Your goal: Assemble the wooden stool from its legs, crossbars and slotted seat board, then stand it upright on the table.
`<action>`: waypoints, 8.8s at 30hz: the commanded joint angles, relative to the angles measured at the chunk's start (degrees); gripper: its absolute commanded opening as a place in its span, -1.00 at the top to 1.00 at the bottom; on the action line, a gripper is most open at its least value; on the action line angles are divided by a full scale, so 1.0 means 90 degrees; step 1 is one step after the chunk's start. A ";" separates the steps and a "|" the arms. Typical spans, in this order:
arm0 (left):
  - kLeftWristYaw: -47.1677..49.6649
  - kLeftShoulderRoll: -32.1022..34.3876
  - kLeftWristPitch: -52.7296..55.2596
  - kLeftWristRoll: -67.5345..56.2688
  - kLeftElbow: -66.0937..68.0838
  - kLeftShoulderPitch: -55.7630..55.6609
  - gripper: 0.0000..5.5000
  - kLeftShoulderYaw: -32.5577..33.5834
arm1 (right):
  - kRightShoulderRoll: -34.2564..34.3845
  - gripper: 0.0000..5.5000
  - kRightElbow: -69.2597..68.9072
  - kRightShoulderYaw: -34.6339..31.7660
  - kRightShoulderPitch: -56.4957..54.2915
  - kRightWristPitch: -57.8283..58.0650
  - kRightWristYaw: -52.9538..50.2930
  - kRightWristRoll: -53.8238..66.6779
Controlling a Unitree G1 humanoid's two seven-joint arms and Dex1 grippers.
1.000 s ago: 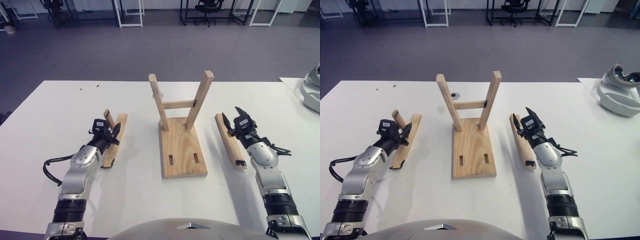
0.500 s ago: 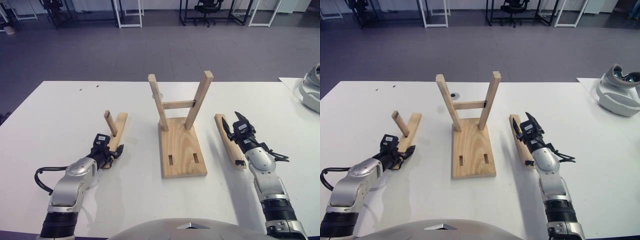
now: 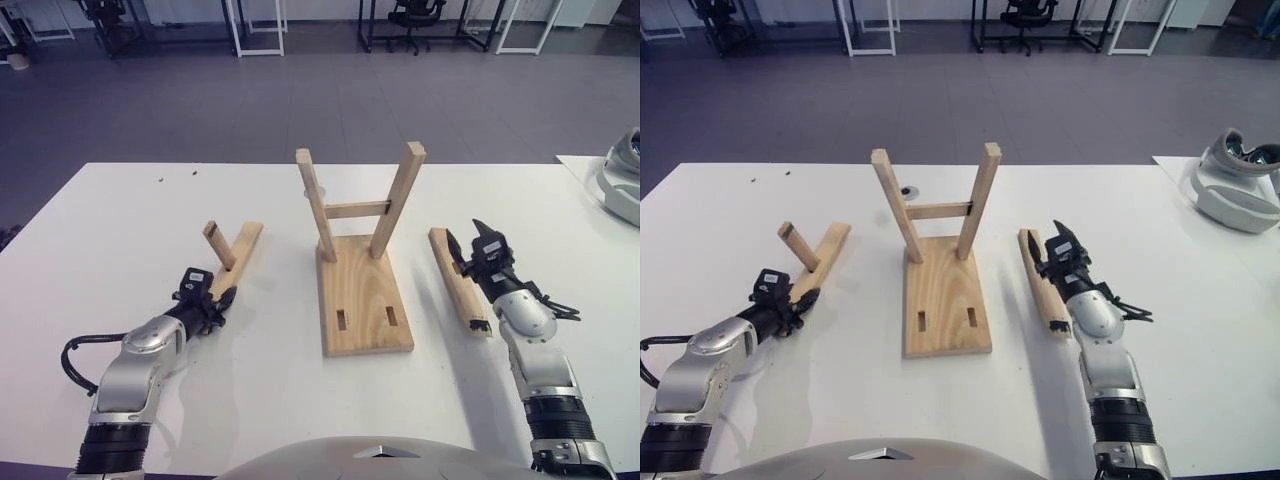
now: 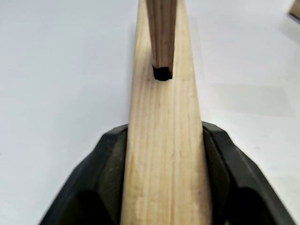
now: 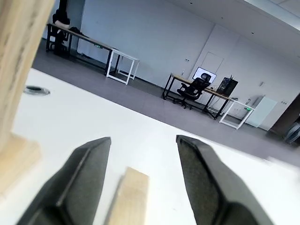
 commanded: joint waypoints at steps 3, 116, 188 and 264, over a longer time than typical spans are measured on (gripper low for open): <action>-0.0812 0.0560 -0.1008 -0.1044 -0.1134 -0.1744 0.26 0.0756 | 0.0403 -0.16 -0.1719 -0.0080 -0.2715 0.2631 -0.0129 0.3994; -0.0121 -0.0778 -0.0882 -0.0344 -0.1890 -0.1381 -0.85 -0.1240 | -0.1028 -0.50 0.0015 0.0272 0.0849 0.2803 -0.0628 0.1859; 0.1598 -0.1685 0.0760 -0.5959 -0.0993 -0.5398 0.63 0.0713 | -0.1790 -0.26 -0.1657 0.0148 -0.3457 0.0617 0.1667 0.0152; 0.2926 -0.0391 0.3027 -0.1558 -0.2602 -0.0771 0.15 -0.2708 | -0.1331 -0.26 0.0360 0.2925 0.0295 -0.2566 0.1675 -0.3616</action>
